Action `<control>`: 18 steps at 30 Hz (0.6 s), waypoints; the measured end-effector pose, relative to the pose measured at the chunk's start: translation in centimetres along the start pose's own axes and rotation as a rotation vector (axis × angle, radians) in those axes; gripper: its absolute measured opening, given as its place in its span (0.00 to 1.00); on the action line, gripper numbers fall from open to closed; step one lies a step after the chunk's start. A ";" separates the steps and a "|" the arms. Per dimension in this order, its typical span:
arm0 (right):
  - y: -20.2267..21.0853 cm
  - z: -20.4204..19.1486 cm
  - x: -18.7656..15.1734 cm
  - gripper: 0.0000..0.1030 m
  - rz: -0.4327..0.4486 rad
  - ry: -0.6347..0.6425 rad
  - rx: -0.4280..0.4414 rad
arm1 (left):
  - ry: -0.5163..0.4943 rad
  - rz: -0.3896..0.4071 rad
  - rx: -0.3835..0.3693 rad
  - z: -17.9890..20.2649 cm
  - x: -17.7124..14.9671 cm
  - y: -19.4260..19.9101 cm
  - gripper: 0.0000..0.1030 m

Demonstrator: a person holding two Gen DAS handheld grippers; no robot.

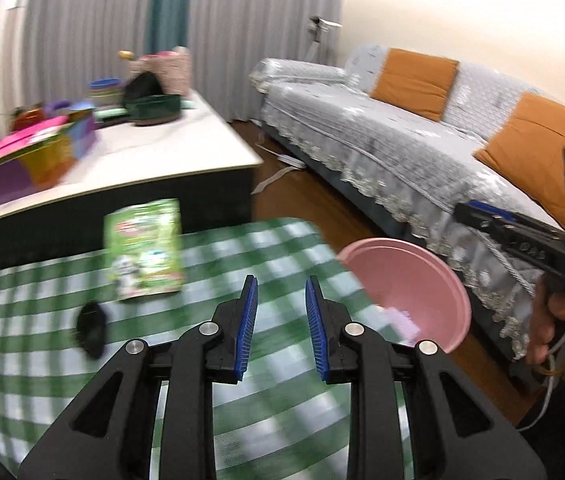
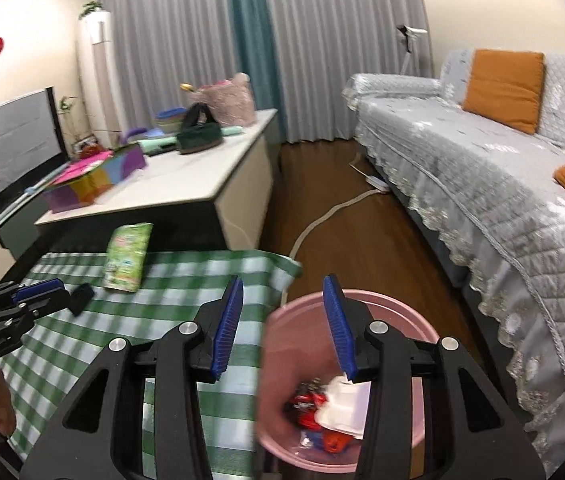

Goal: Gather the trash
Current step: 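Open both grippers over the bucket and move them back to the table, then grasp the black strap with the left gripper while the right grasps the green panda packet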

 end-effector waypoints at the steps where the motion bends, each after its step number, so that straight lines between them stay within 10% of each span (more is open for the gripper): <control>1: 0.1 -0.9 0.1 0.42 0.008 0.009 0.015 | 0.007 0.011 0.034 -1.4 -0.4 0.5 0.24; 18: -4.3 -10.0 -0.2 0.37 -0.007 -0.024 0.247 | 0.182 -0.030 0.280 -14.6 -5.9 0.1 0.24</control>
Point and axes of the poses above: each gripper's, at about its wrist camera, not at the fingertips, and y roughly against the way its jaws point, z to its right, x to its top, the point moved 3 cm from there along -y, roughly the way its jaws point, and after that the axes turned 9 degrees about z, right-handed, at the moved point
